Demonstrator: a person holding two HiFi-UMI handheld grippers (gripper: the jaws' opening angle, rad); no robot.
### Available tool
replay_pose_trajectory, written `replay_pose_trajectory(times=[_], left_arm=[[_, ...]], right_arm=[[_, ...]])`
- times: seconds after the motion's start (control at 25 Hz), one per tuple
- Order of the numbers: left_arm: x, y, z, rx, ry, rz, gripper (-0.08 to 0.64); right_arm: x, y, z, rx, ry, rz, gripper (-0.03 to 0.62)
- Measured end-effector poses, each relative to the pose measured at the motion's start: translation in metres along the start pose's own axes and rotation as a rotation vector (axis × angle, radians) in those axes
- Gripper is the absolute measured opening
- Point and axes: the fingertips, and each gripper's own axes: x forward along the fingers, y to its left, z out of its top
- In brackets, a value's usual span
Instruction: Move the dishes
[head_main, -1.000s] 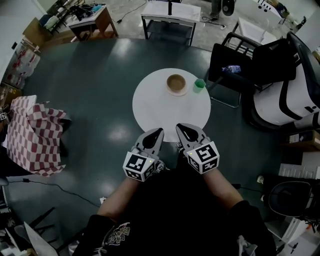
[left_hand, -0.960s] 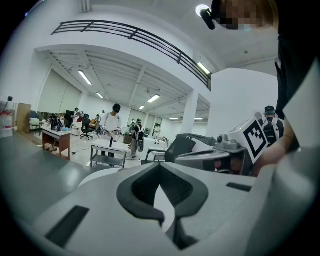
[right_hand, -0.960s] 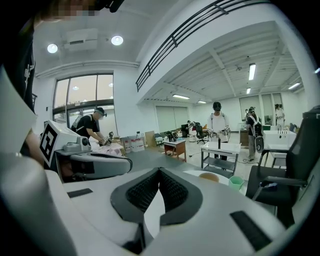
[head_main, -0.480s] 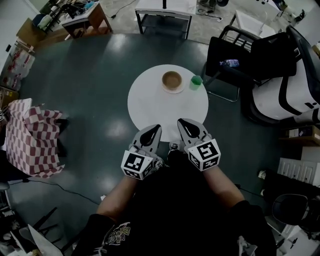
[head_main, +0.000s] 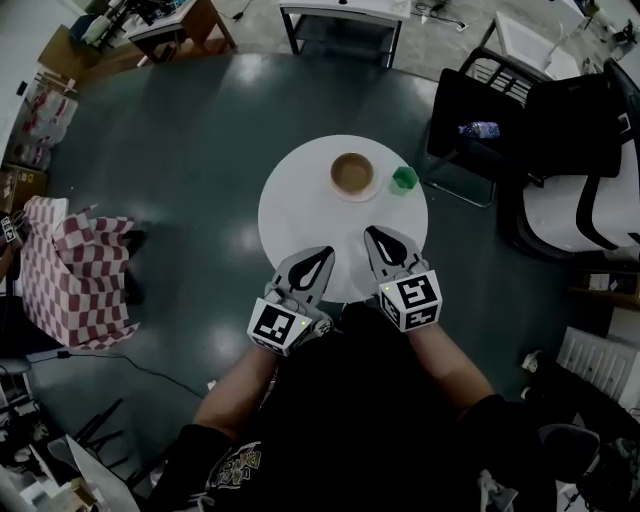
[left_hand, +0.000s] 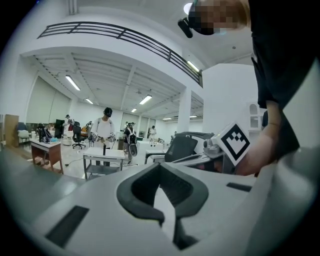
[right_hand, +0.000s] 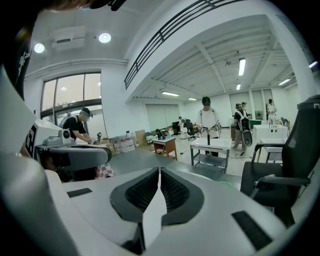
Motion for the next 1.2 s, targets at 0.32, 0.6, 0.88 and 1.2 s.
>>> replay_pose_trajectory(times=[0.32,0.6,0.88,1.2], left_arm=[[0.028,0.027,-0.011,-0.028,0.032,0.044,0.006],[0.046,0.039,-0.021,-0.036,0.037,0.019,0.006],[0.063,0.055,-0.027,-0.011,0.055,-0.099,0.006],[0.064,0.082,-0.039,0.019,0.125,-0.233,0.006]], right_arm=[[0.044,-0.035,-0.011,0.046,0.046,0.019,0.046],[0.07,-0.06,-0.038,0.216,0.085,-0.049,0.083],[0.099,-0.084,-0.076,0.424,0.134,-0.196,0.086],[0.127,-0.107,-0.109,0.757,0.112,-0.38,0.089]])
